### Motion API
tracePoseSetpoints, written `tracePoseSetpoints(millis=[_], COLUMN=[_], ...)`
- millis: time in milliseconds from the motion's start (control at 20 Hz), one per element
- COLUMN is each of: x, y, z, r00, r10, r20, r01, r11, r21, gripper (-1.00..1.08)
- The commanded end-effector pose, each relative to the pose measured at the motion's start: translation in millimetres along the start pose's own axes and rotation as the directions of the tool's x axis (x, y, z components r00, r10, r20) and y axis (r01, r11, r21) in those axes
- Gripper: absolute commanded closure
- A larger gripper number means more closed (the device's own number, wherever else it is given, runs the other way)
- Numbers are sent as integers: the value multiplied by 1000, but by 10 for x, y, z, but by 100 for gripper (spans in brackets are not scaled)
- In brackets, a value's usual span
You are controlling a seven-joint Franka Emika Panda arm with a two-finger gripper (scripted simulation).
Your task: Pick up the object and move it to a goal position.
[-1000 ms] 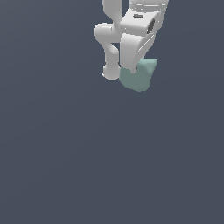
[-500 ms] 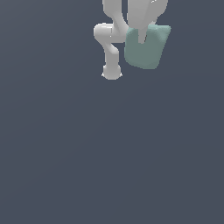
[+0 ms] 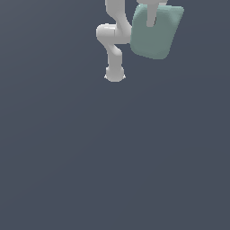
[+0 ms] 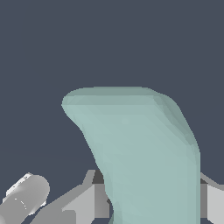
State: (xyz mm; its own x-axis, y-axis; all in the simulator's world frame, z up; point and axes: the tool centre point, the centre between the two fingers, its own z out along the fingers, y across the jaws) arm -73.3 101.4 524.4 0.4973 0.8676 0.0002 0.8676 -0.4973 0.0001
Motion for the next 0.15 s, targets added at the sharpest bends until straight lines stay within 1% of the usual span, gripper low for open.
tracePoseSetpoints(millis=[0,100], x=[4,5], y=[-3,-3], z=[-38,-45], r00=[1000,1000], r10=[0,0], r20=[0,0], r01=[0,0], r11=[1000,1000], r21=[0,0], gripper=[108,108])
